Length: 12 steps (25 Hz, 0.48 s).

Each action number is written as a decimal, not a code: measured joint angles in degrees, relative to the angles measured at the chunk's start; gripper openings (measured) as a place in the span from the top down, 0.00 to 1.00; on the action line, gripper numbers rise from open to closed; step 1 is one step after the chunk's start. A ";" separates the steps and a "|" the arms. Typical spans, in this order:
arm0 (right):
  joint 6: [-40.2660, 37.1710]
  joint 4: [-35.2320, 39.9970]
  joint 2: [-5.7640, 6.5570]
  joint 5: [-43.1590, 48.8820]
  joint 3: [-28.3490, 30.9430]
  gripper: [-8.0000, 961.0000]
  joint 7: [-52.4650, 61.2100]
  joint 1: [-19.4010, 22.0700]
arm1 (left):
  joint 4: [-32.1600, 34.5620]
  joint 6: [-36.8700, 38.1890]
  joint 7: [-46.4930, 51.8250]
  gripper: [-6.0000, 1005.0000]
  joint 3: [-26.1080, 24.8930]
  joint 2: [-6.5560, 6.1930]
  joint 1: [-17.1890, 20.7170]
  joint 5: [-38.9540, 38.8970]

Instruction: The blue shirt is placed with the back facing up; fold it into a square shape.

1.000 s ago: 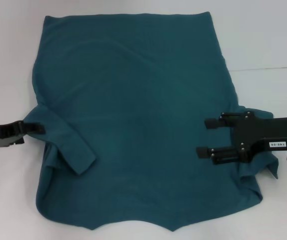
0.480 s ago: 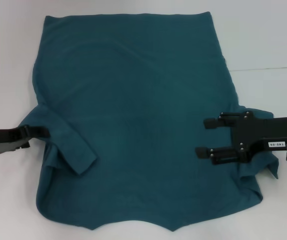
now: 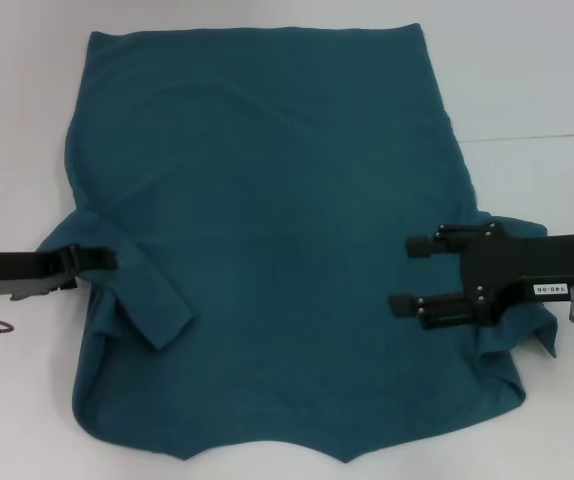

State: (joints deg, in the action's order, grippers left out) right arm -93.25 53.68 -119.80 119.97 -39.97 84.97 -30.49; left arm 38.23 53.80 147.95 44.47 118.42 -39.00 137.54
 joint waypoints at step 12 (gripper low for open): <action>0.00 -0.29 0.01 0.00 0.08 0.08 -0.07 0.16 | 0.82 -2.74 -3.44 0.32 -0.80 0.86 0.44 -2.20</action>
State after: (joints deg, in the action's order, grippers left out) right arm -93.25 53.39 -119.79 119.97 -39.90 84.90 -30.33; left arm 39.05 51.06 144.51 43.67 119.28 -38.56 135.34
